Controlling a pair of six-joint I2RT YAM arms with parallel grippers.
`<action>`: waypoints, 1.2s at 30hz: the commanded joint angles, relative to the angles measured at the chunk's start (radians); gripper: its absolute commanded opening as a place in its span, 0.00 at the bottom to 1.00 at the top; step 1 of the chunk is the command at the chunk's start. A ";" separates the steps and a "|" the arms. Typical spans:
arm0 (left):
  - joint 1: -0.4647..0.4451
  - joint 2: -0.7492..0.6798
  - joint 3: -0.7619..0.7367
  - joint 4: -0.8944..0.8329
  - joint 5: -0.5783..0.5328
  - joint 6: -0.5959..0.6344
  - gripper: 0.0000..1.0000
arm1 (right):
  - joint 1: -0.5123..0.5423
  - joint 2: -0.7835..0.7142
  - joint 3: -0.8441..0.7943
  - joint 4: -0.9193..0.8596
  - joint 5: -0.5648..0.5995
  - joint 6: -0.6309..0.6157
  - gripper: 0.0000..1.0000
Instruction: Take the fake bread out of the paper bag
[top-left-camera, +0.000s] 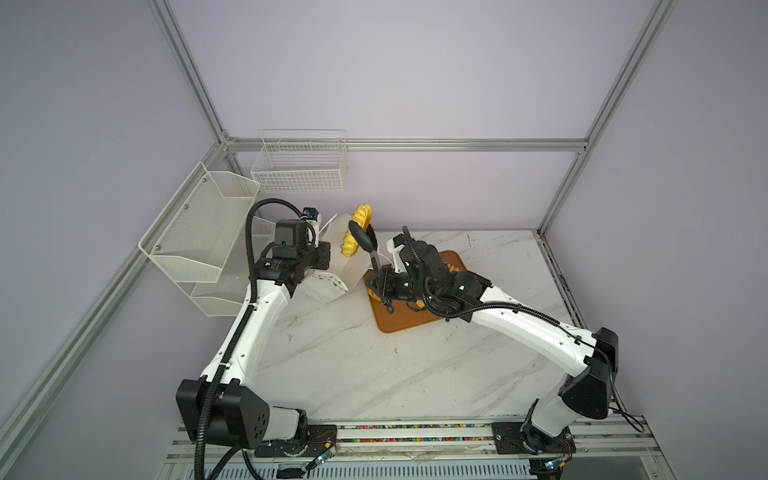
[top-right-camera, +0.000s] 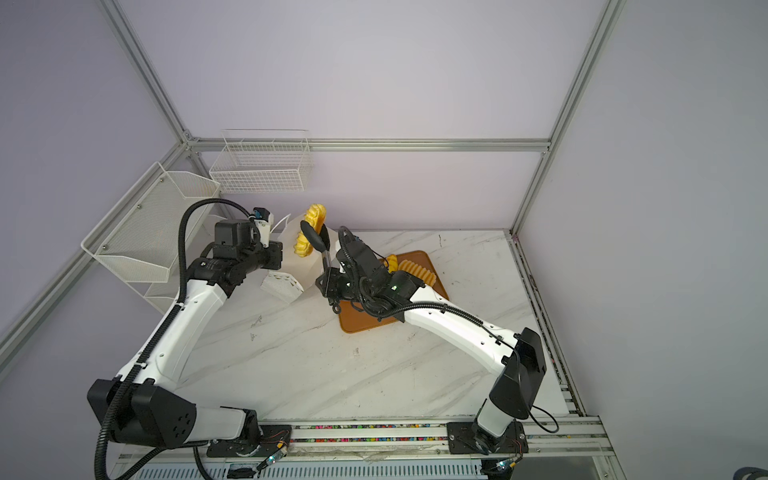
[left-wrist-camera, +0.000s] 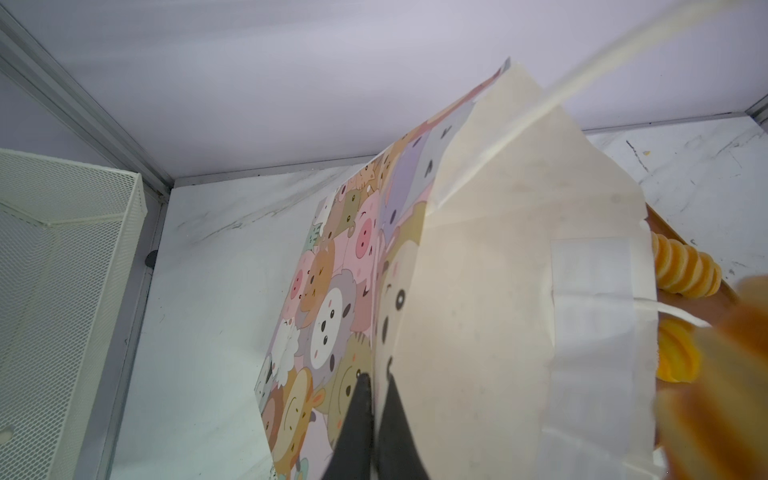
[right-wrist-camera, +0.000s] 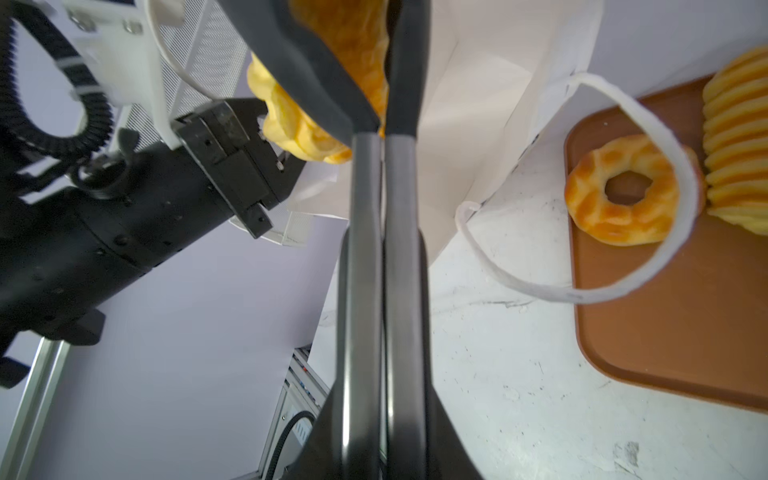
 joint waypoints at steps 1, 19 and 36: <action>0.081 0.044 0.120 -0.024 0.143 -0.074 0.00 | -0.037 -0.069 -0.004 0.234 -0.016 -0.020 0.00; 0.319 0.232 0.332 -0.085 0.353 -0.102 0.38 | -0.082 -0.170 -0.086 0.313 0.004 -0.043 0.00; 0.319 0.169 0.406 -0.179 0.323 -0.075 0.75 | -0.133 -0.236 -0.264 0.271 -0.009 0.006 0.00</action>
